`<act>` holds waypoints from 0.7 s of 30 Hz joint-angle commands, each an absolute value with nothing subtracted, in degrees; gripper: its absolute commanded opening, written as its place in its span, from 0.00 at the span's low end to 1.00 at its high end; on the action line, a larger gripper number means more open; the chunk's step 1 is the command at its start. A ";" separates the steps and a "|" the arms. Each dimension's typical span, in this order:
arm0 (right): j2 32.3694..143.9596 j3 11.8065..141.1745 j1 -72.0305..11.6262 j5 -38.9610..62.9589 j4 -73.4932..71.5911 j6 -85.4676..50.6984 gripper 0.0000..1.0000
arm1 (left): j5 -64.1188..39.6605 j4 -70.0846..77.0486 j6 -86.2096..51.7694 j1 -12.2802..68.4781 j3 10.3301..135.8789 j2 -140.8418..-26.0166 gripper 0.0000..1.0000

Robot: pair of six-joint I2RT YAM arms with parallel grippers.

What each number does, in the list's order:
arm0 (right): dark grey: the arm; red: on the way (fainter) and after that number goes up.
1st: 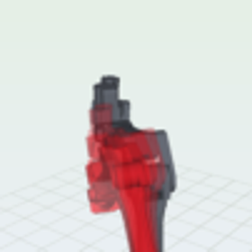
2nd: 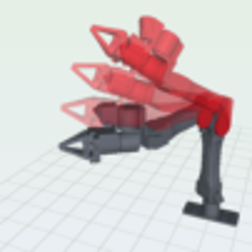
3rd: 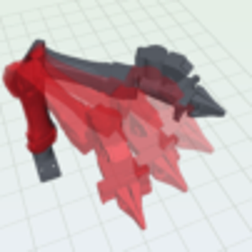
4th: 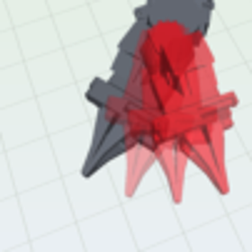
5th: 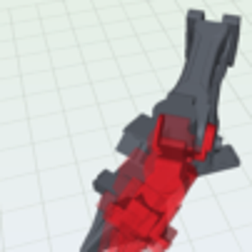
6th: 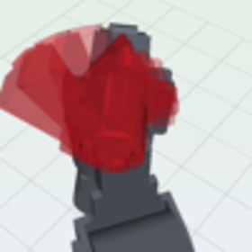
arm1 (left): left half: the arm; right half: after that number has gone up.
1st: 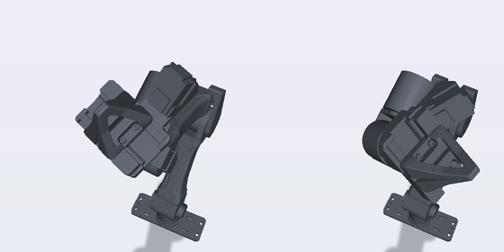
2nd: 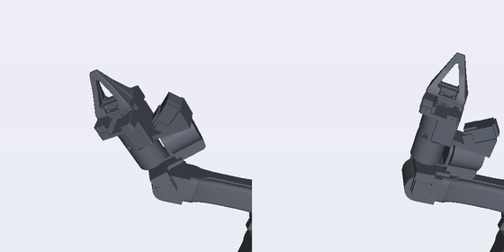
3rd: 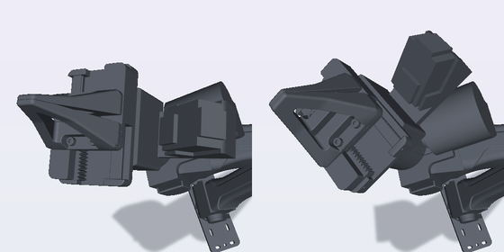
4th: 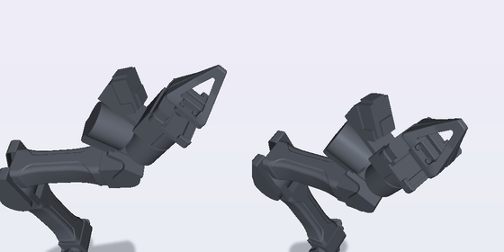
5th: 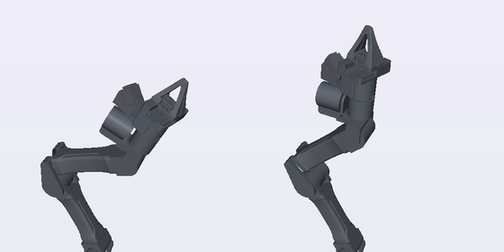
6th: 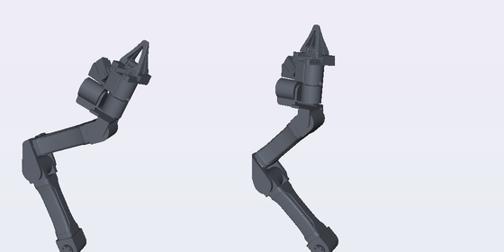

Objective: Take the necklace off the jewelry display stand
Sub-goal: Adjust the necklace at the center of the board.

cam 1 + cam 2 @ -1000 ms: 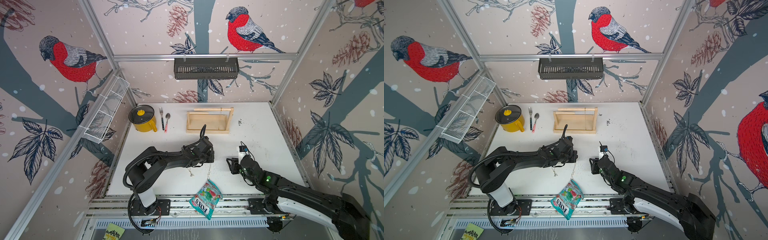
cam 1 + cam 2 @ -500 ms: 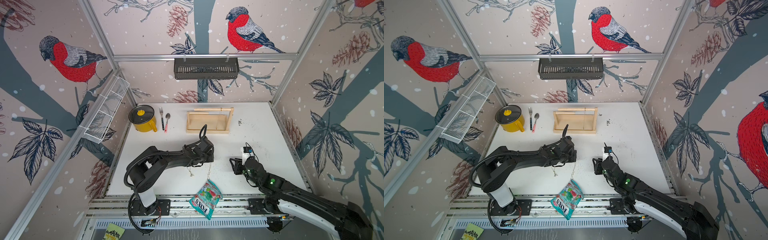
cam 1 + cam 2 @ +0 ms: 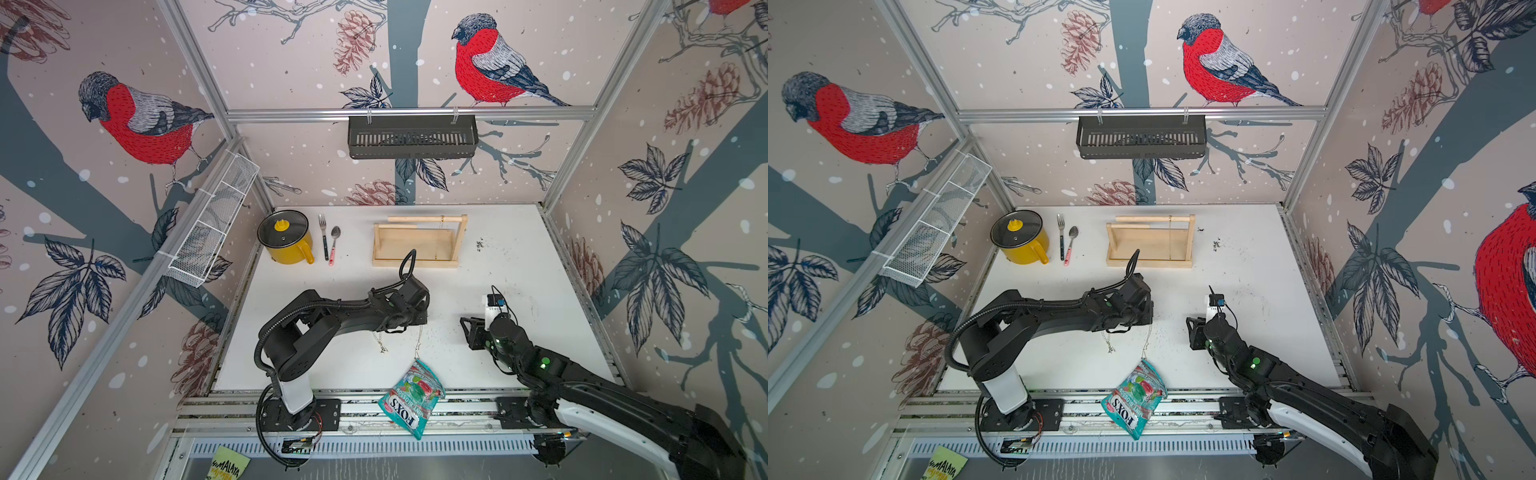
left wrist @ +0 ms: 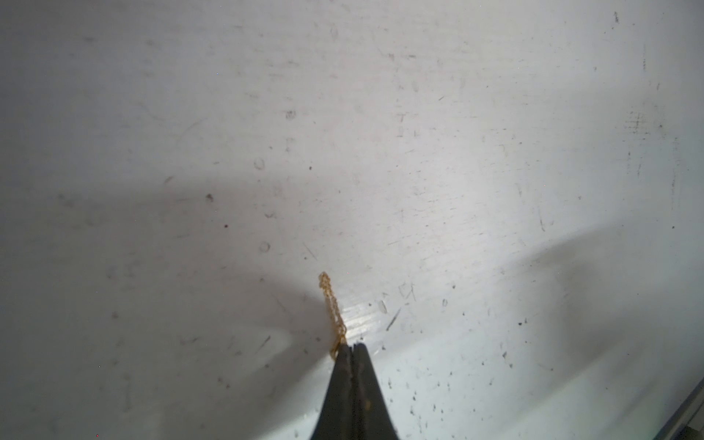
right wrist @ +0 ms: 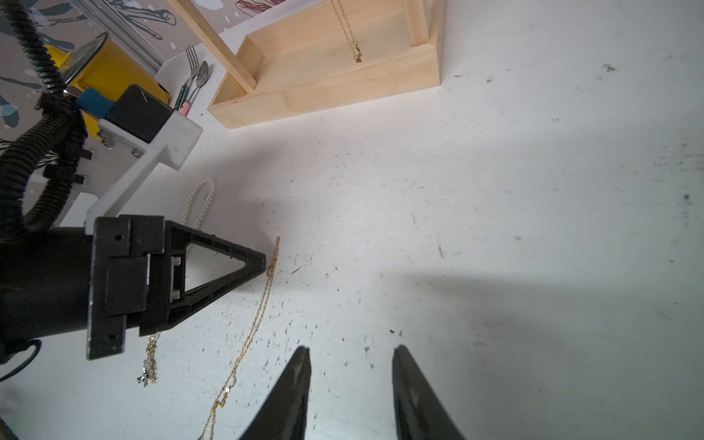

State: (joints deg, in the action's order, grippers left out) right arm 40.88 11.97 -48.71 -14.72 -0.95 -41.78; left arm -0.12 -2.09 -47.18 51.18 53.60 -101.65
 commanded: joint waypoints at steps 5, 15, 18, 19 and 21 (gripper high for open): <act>40.92 11.87 -48.52 -14.26 -1.67 -41.13 0.38 | 0.90 -3.08 -47.37 51.22 55.61 -104.14 0.00; 38.91 11.65 -48.42 -14.32 0.08 -41.34 0.38 | 2.53 -5.13 -46.77 48.99 56.86 -107.77 0.00; 37.91 11.26 -48.32 -14.46 0.50 -41.39 0.38 | 4.45 -6.47 -45.53 48.18 59.97 -108.83 0.00; 37.57 11.12 -48.26 -14.43 0.59 -41.40 0.38 | 5.01 -6.95 -45.04 48.00 60.84 -109.34 0.00; 37.29 10.99 -48.23 -14.41 0.77 -41.48 0.38 | 6.13 -7.98 -43.91 47.86 63.22 -110.48 0.00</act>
